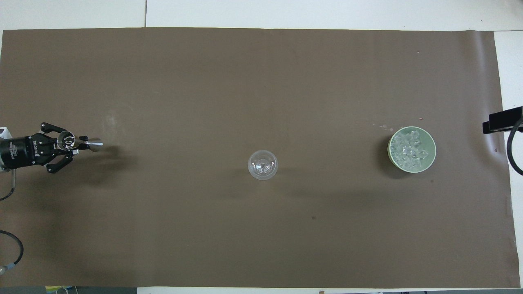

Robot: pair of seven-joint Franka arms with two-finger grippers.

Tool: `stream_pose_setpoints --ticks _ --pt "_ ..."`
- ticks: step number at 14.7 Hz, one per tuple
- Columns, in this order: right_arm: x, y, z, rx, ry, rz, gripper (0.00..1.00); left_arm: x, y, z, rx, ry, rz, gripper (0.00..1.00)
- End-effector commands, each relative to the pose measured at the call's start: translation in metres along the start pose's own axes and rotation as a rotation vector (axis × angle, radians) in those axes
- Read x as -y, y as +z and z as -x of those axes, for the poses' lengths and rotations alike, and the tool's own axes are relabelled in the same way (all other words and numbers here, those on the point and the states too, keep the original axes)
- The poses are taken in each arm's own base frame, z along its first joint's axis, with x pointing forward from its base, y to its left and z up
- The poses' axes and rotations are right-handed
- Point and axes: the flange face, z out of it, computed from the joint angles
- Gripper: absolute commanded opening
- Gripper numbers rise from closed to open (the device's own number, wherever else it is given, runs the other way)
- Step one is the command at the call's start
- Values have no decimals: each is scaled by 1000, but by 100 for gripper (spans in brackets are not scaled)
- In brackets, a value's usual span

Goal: Pour wine and add ice with both arms
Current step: 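Lift the silver jigger off the table with the left gripper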

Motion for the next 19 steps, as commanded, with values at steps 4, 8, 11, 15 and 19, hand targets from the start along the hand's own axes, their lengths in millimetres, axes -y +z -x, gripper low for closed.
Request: stream_pose_setpoints --ticks 4,8,11,15,19 --pt "-1 0 3 5 -11 -26 100 -1 1 79 -62 130 -120 0" --pt "-1 0 3 5 -11 -26 100 -12 42 144 -92 45 -187 0" --pt "-2 0 4 5 -10 -26 100 -23 83 194 -125 -17 -248 0" --pt "-2 0 4 5 -10 -26 100 -16 118 242 -134 15 -305 0" --pt "-2 0 4 5 -10 -26 100 -2 168 280 -216 36 -358 0"
